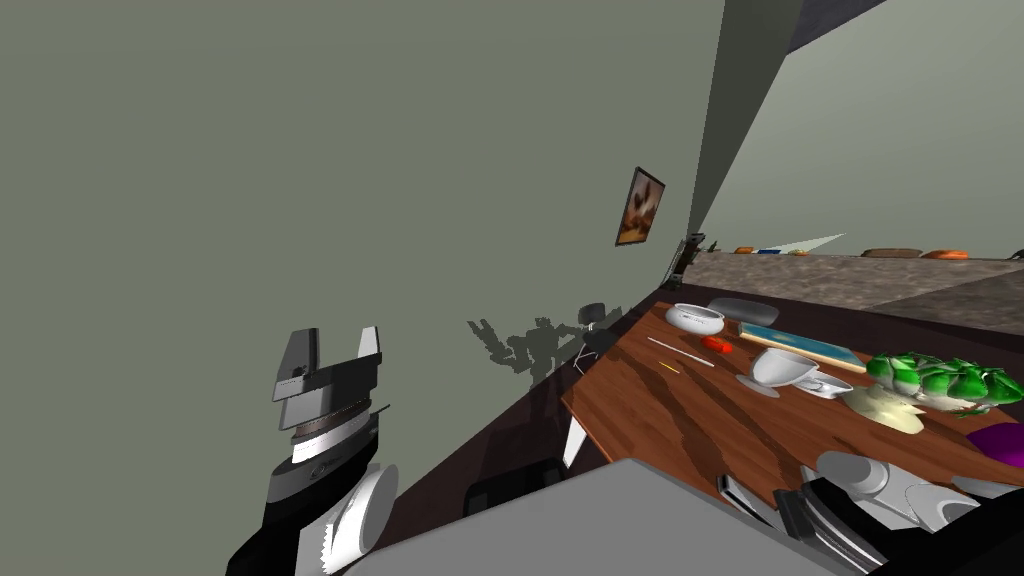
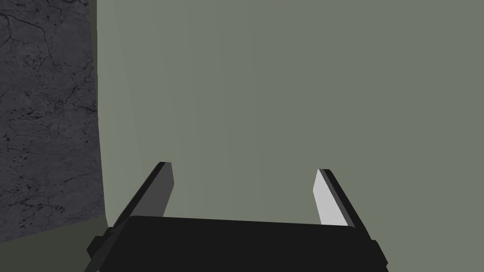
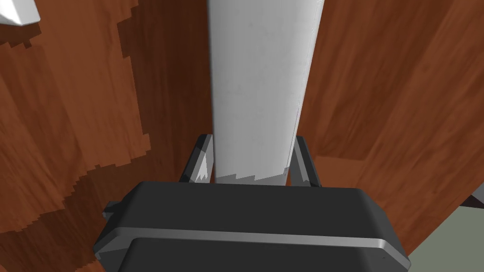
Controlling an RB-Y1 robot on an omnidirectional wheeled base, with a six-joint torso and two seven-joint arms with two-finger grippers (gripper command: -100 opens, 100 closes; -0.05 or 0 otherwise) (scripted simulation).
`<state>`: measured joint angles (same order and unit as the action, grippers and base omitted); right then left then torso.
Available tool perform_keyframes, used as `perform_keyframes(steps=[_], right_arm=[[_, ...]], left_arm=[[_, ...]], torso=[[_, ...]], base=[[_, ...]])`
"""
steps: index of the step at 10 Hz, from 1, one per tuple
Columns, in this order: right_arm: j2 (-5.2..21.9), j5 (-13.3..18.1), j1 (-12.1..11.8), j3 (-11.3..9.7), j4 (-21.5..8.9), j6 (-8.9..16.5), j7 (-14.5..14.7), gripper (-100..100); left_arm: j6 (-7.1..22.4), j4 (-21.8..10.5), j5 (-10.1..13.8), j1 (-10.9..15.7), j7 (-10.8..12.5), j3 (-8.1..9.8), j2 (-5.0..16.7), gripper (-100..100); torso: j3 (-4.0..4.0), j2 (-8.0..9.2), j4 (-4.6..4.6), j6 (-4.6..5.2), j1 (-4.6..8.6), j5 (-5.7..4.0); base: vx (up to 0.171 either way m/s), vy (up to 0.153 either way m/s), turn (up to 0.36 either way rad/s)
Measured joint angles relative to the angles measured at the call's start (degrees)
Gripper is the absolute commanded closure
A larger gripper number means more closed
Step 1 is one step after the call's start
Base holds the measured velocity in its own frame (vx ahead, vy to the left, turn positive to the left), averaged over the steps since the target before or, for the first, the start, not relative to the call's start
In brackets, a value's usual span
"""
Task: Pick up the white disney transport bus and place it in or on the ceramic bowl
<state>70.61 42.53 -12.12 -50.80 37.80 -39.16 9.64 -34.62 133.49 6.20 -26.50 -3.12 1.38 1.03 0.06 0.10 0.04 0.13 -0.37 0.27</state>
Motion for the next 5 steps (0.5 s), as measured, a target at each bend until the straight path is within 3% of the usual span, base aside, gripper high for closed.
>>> perform_keyframes(steps=[1, 3, 5], right_arm=[[0.6, -0.1, 0.9, 0.1, -1.6, -1.1, 0.0, 100], [4.1, -1.3, -0.8, 0.6, 0.5, -1.5, -0.7, 100], [5.5, -2.2, -0.3, 1.1, -1.1, -4.4, 0.1, 100]], left_arm=[[0.0, 0.0, 0.0, 0.0, 0.0, 0.00, 0.0, 0], [0.0, 0.0, 0.0, 0.0, 0.0, 0.00, 0.0, 0], [0.0, 0.0, 0.0, 0.0, 0.0, 0.00, 0.0, 0]], torso=[[0.08, 0.16, 0.02, 0.04, -0.15, 0.12], [0.17, 0.31, 0.05, 0.08, -0.23, 0.17], [0.23, 0.42, 0.06, 0.08, -0.19, 0.11]], base=[[-0.065, 0.053, -0.027], [-0.093, 0.032, 0.000], [-0.107, 0.014, 0.032]])
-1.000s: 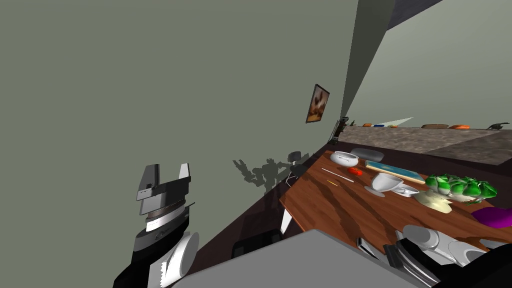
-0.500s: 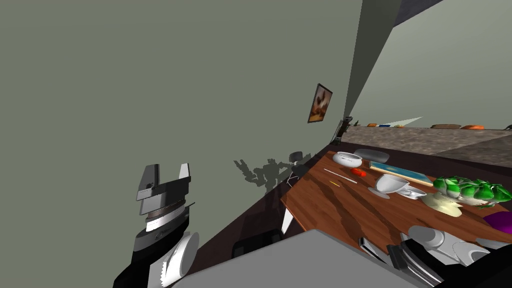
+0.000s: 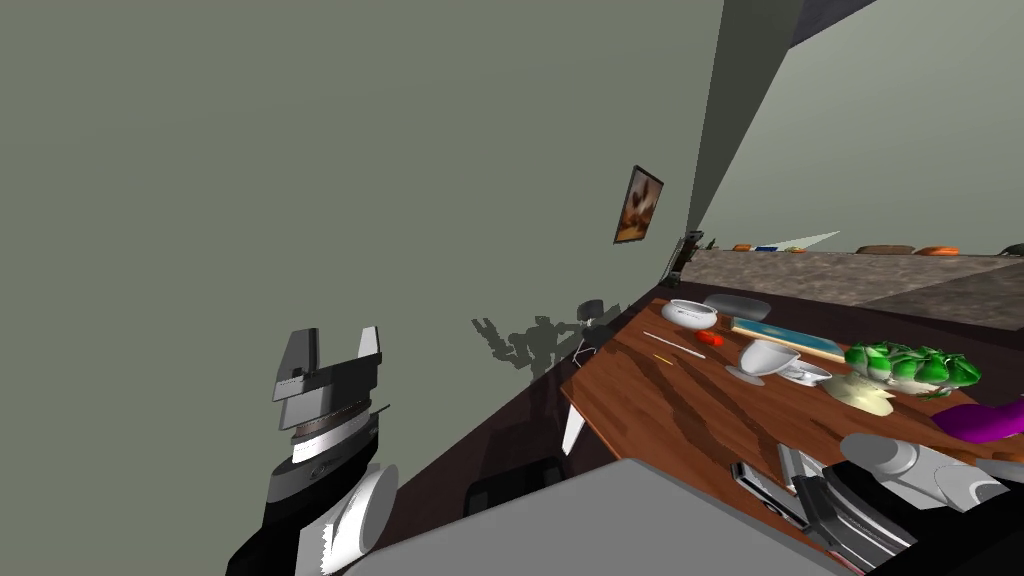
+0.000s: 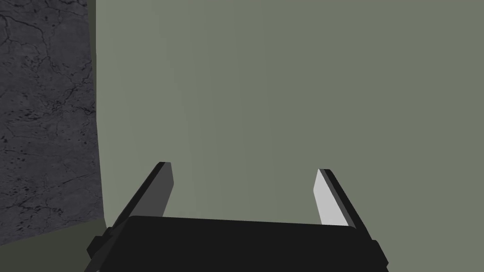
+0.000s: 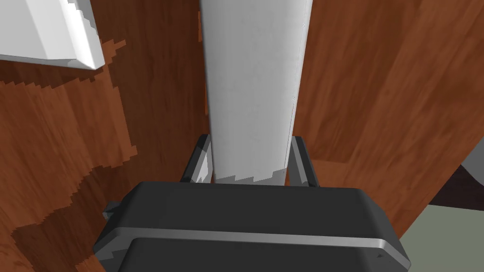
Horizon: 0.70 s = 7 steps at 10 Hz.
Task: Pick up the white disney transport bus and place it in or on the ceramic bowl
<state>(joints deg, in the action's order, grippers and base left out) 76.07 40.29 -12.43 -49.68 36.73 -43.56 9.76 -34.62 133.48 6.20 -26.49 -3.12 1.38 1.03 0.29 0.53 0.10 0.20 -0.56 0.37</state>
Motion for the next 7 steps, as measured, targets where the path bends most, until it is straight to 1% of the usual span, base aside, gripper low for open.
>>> perform_keyframes(steps=[1, 3, 4, 5, 7], right_arm=[[1.0, -0.5, -0.2, 0.1, 0.8, -1.1, 0.0, 100], [2.3, -1.4, 0.0, 0.3, 1.2, -3.7, 0.5, 100], [2.4, -1.6, 0.5, 0.3, 0.8, -5.2, 0.8, 100], [3.1, -2.1, 0.3, 0.3, 1.7, -6.4, 1.1, 100], [3.6, -2.9, 0.6, 0.4, 2.1, -9.0, 2.0, 100]], left_arm=[[0.0, 0.0, 0.0, 0.0, 0.0, 0.00, 0.0, 0], [0.0, 0.0, 0.0, 0.0, 0.0, 0.01, 0.0, 0], [0.0, 0.0, 0.0, 0.0, 0.0, 0.01, 0.0, 0], [0.0, 0.0, 0.0, 0.0, 0.0, 0.01, 0.0, 0], [0.0, 0.0, 0.0, 0.0, 0.0, 0.01, 0.0, 0]], torso=[[-0.01, 0.00, -0.02, 0.00, 0.07, -0.01], [-0.05, -0.05, -0.05, -0.03, 0.28, -0.06], [-0.05, -0.05, -0.06, -0.03, 0.31, -0.09], [-0.09, -0.11, -0.09, -0.04, 0.38, -0.09], [-0.10, -0.10, -0.12, 0.00, 0.50, -0.13]], base=[[-0.090, -0.031, 0.038], [-0.099, -0.042, 0.061], [-0.079, -0.059, 0.064], [-0.087, -0.072, 0.058], [-0.101, -0.083, 0.067]])
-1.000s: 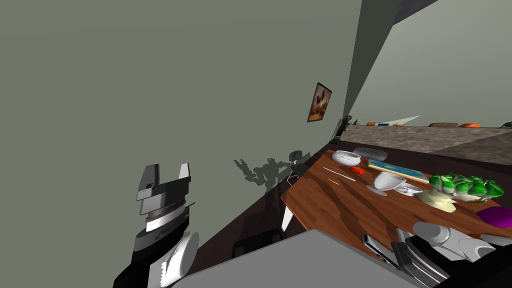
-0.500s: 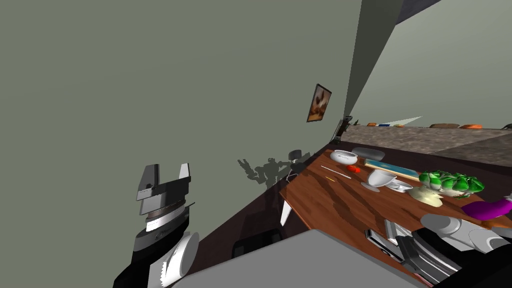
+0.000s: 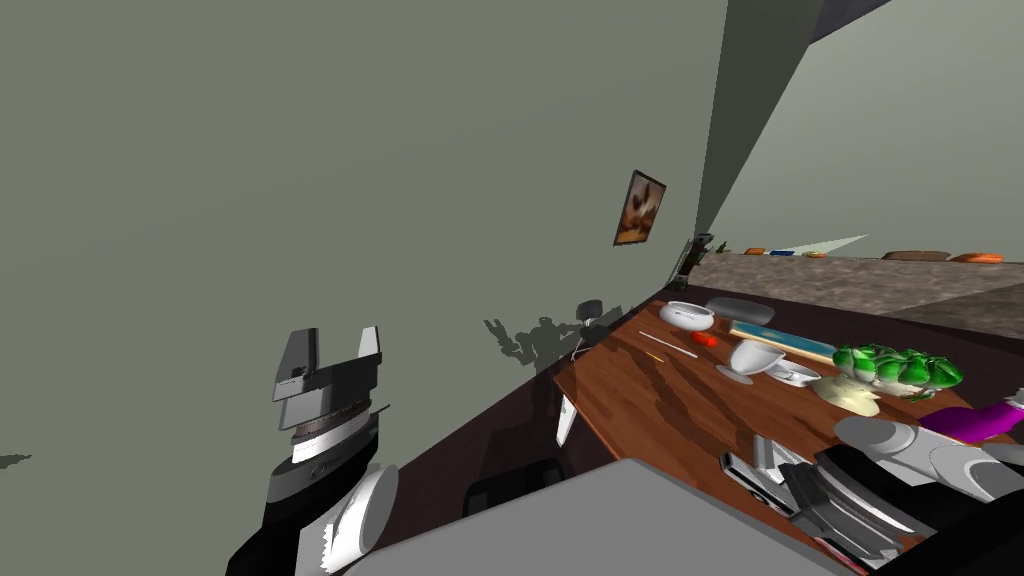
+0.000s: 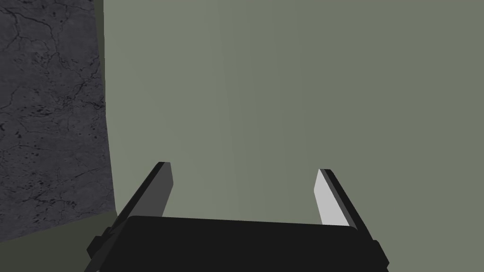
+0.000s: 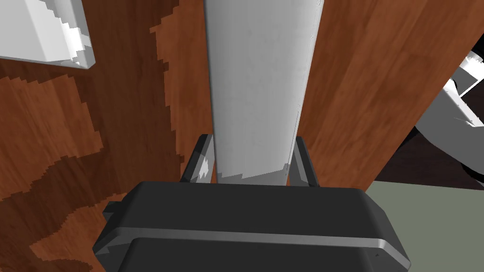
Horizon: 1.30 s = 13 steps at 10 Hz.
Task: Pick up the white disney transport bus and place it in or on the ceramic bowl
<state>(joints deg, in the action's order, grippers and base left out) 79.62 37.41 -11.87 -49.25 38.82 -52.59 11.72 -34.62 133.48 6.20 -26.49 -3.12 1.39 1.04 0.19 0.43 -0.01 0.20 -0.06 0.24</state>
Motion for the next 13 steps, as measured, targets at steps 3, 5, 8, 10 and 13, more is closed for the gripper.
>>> perform_keyframes(steps=[3, 5, 8, 10, 13], right_arm=[[1.1, -1.2, -0.1, -0.1, 2.7, -3.4, 0.9, 100], [2.0, -1.7, -0.2, -0.3, 3.7, -5.6, 1.4, 100], [6.2, -1.0, 0.4, -0.6, 6.8, -4.8, -0.3, 100], [6.7, -0.5, 0.7, -0.9, 6.1, -4.1, -0.6, 100], [7.1, 2.0, 3.4, -1.6, 4.5, -2.1, -1.3, 100]], left_arm=[[0.0, 0.0, 0.0, 0.0, 0.0, 0.00, 0.0, 0], [0.0, 0.0, 0.0, 0.0, 0.0, 0.00, 0.0, 0], [0.0, 0.0, 0.0, 0.0, 0.0, 0.00, 0.0, 0], [0.0, 0.0, 0.0, 0.0, 0.0, 0.00, 0.0, 0], [0.0, 0.0, 0.0, 0.0, 0.0, 0.00, 0.0, 0]], torso=[[0.08, 0.19, -0.04, 0.16, 0.15, -0.09], [0.07, 0.21, -0.08, 0.29, 0.21, -0.15], [0.37, 0.81, -0.06, 0.70, 0.41, -0.21], [0.22, 0.52, -0.10, 0.63, 0.38, -0.25], [0.20, 0.48, -0.09, 0.73, 0.47, -0.16]], base=[[-0.100, -0.075, 0.043], [-0.107, -0.033, -0.039], [-0.152, -0.027, -0.151], [-0.055, -0.026, -0.066], [-0.066, -0.061, -0.111]])
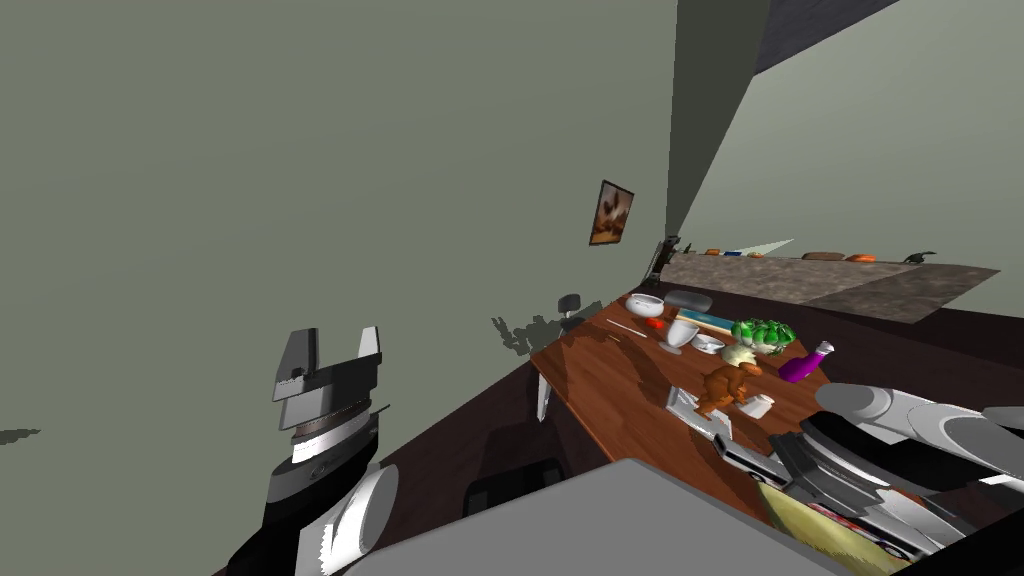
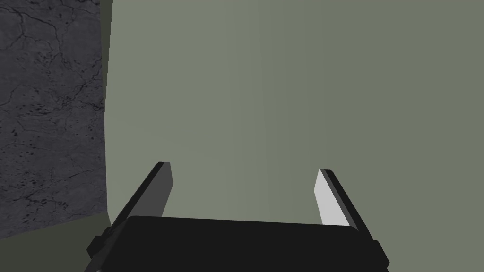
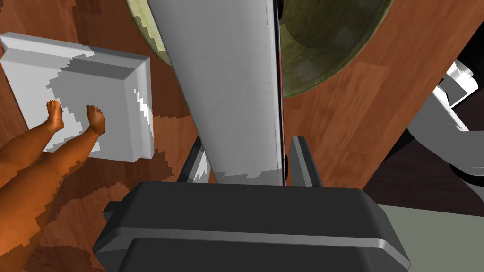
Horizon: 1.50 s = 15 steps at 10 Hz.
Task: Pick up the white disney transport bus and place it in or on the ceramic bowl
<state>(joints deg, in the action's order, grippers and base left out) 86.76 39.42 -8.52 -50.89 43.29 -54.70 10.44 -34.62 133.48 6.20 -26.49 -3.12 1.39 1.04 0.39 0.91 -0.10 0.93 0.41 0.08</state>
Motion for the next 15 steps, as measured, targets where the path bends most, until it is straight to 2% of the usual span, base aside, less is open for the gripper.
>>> perform_keyframes(steps=[1, 2, 3, 7, 8, 9, 11, 13, 15], right_arm=[[0.4, 0.6, 0.5, -0.2, 0.0, 0.7, -0.4, 100], [1.4, 0.6, 0.2, -0.2, 1.2, 1.8, -1.0, 100], [1.5, 0.6, 0.2, -0.2, 1.3, 2.2, -1.1, -100], [1.5, 0.6, 0.2, -0.2, 1.3, 2.2, -1.1, -100], [1.5, 0.6, 0.2, -0.2, 1.3, 2.2, -1.1, 0], [1.5, 0.6, 0.2, -0.2, 1.3, 2.2, -1.1, -100], [1.2, 3.1, 0.6, 2.3, -0.6, 0.2, -1.3, -100], [-0.2, 7.1, 2.4, 5.6, -5.1, -3.8, -1.3, -100], [-0.5, 10.3, 2.5, 9.1, -7.5, -7.0, -1.5, -100]], left_arm=[[0.0, 0.0, 0.0, 0.0, 0.0, 0.00, 0.0, 0], [0.0, 0.0, 0.0, 0.0, 0.0, 0.00, 0.0, 0], [0.0, 0.0, 0.0, 0.0, 0.0, -0.01, 0.0, 0], [0.0, 0.0, 0.0, 0.0, 0.0, -0.01, 0.0, 0], [0.0, 0.0, 0.0, 0.0, 0.0, -0.01, 0.0, 0], [0.0, 0.0, 0.0, 0.0, 0.0, -0.01, 0.0, 0], [0.0, 0.0, 0.0, 0.0, 0.0, -0.01, 0.0, 0], [0.0, 0.0, 0.0, 0.0, 0.0, -0.01, 0.0, 0], [0.0, 0.0, 0.0, 0.0, 0.0, -0.01, 0.0, 0]], torso=[[-0.03, -0.07, 0.00, 0.00, -0.07, 0.05], [-0.05, -0.12, 0.01, 0.03, -0.20, 0.10], [-0.09, -0.19, 0.00, 0.01, -0.33, 0.09], [-0.14, -0.28, -0.02, 0.00, -0.44, 0.12], [-0.14, -0.28, -0.02, 0.00, -0.44, 0.12], [-0.14, -0.28, -0.02, 0.00, -0.44, 0.13], [-0.11, -0.22, -0.01, -0.02, -0.50, 0.14], [-0.08, -0.17, 0.00, -0.01, -0.55, 0.16], [-0.06, -0.14, 0.01, 0.00, -0.52, 0.15]], base=[[-0.032, -0.039, -0.061], [-0.013, -0.017, -0.012], [0.000, 0.000, 0.000], [0.000, 0.000, 0.000], [0.000, 0.000, 0.000], [-0.012, 0.008, 0.046], [-0.029, 0.022, 0.062], [-0.034, 0.022, 0.062], [-0.040, 0.022, 0.058]])
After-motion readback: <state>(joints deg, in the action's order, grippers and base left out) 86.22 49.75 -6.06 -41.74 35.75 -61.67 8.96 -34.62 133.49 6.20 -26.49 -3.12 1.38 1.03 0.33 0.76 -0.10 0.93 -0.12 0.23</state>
